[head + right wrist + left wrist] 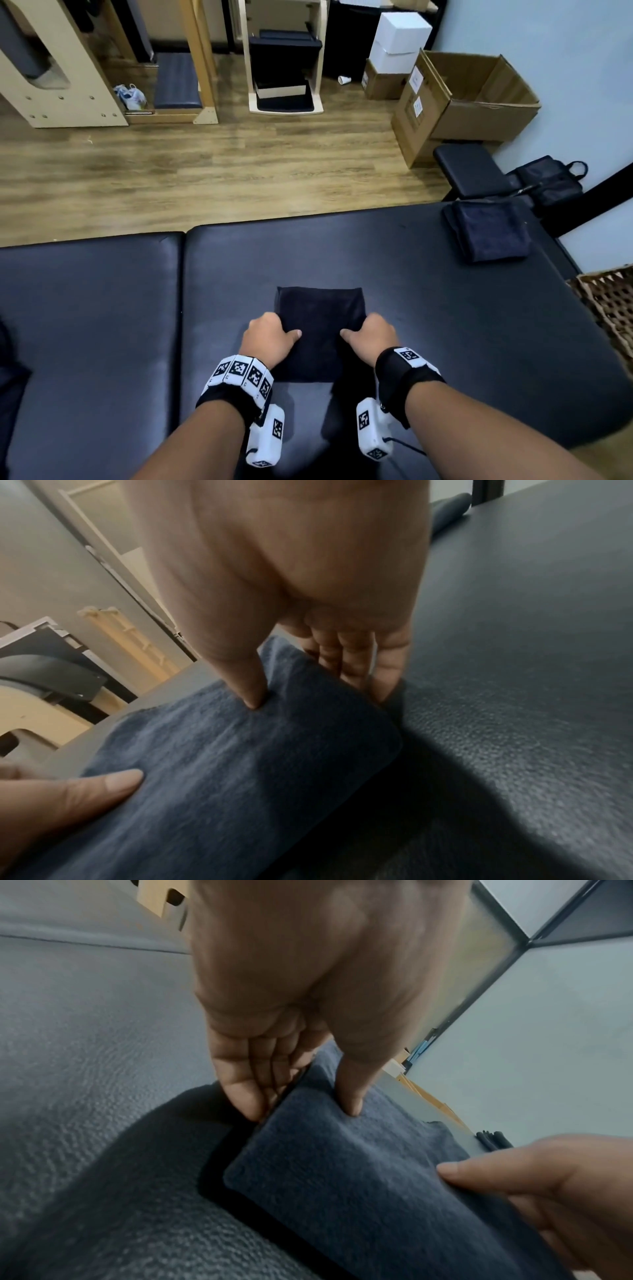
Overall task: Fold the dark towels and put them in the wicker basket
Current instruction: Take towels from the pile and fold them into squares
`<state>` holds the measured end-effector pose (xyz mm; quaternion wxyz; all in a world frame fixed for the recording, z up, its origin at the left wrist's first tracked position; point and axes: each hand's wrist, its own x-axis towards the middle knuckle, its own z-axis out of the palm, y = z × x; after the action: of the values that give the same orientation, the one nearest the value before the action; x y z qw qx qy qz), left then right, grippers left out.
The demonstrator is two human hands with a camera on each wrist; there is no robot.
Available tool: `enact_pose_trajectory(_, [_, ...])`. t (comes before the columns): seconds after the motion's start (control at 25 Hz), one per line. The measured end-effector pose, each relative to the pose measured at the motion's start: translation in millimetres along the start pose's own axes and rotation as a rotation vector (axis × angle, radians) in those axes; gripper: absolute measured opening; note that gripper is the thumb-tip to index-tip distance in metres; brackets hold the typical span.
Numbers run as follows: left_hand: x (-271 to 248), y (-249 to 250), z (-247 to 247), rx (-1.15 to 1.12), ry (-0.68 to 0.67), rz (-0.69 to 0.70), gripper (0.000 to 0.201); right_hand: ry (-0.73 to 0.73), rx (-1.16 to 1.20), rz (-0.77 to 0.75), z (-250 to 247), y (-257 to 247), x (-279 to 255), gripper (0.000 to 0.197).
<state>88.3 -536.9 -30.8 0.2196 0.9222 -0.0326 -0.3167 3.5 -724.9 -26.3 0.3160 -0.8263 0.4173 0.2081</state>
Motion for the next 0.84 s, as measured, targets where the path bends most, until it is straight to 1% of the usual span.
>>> enact_pose_trajectory(0.12, [3.8, -7.3, 8.9, -0.088, -0.025, -0.038, 0.037, 0.001, 0.104, 0.01, -0.1, 7.9, 4.2, 0.027])
enact_pose_trajectory(0.16, [-0.4, 19.8, 27.9, -0.127, -0.015, -0.034, 0.037, 0.001, 0.138, 0.008, -20.8, 36.0, 13.0, 0.025])
enact_pose_trajectory(0.24, [1.0, 14.5, 30.8, -0.222, -0.039, -0.068, 0.038, 0.001, 0.191, 0.005, -19.2, 40.2, 16.2, 0.028])
enact_pose_trajectory(0.28, [-0.4, 21.0, 35.8, -0.255, -0.053, -0.067, 0.038, 0.01, 0.21, 0.0, -24.8, 47.7, 18.4, 0.029])
enact_pose_trajectory(0.44, [-10.1, 110.8, 93.3, -0.325, -0.031, -0.042, 0.032, 0.057, 0.256, -0.088, -93.7, 124.7, 59.8, 0.023])
enact_pose_trajectory(0.48, [-11.0, 128.5, 103.9, -0.346, -0.025, -0.045, 0.031, 0.058, 0.249, -0.111, -110.5, 136.5, 68.0, 0.022])
enact_pose_trajectory(0.6, [-28.7, 204.0, 143.8, -0.428, -0.022, -0.08, 0.023, 0.022, 0.199, -0.16, -173.0, 187.5, 94.9, 0.018])
enact_pose_trajectory(0.72, [-38.3, 273.6, 165.4, -0.517, -0.015, -0.085, 0.025, 0.032, 0.222, -0.189, -233.9, 221.0, 113.7, 0.013])
enact_pose_trajectory(0.84, [-27.8, 329.9, 166.2, -0.533, 0.036, -0.044, 0.033, 0.101, 0.24, -0.239, -286.5, 233.4, 134.4, 0.013])
